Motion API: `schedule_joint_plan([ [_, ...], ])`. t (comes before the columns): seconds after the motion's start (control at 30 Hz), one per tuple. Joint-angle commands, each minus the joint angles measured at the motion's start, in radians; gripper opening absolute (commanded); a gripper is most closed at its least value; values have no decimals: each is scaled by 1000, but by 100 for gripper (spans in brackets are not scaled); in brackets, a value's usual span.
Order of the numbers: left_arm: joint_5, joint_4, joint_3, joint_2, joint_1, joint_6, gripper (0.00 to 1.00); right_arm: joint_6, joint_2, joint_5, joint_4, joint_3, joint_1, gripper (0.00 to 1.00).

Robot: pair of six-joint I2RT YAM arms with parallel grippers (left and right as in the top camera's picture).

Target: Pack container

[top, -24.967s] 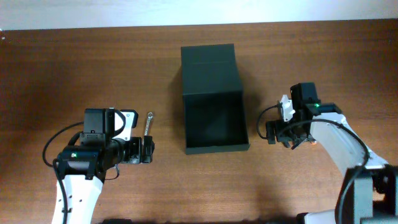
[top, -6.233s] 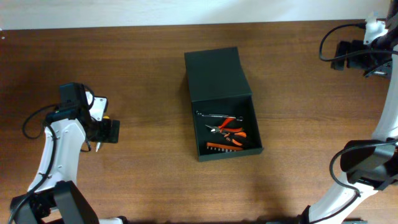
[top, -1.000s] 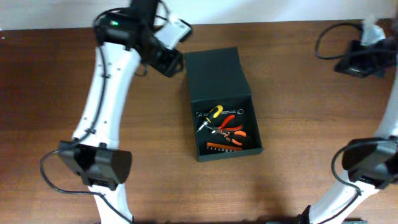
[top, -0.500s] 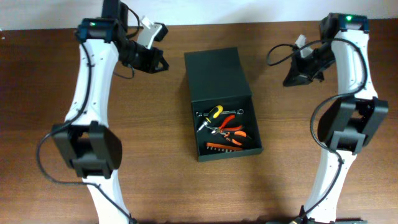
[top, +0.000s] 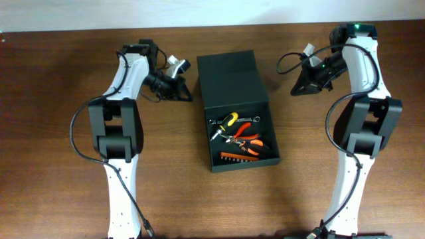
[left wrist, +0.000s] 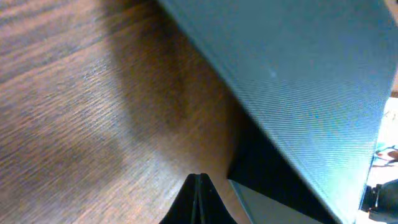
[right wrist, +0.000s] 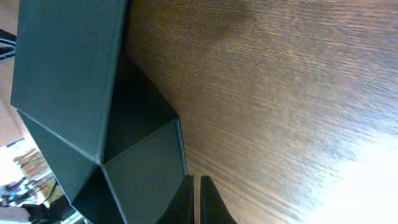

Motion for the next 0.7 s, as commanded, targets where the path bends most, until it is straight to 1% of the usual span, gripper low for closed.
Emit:
schedule_joint_plan([
  [0.0, 45, 14, 2, 9, 2, -3, 2, -17, 63, -75, 8, 2, 10, 4],
  [0.1, 68, 33, 2, 22, 1, -6, 2, -17, 92, -99, 11, 2, 12, 4],
  [0.3, 93, 101, 2, 35, 1, -60, 2, -17, 130, -115, 21, 2, 31, 4],
  [0.4, 95, 142, 2, 35, 1, -97, 2, -29, 144, -154, 24, 2, 55, 4],
  [0.57, 97, 155, 2, 35, 1, -100, 2, -43, 153, -228, 31, 2, 95, 4],
  [0.67, 97, 155, 2, 35, 1, -100, 2, -43, 153, -235, 38, 2, 113, 5],
])
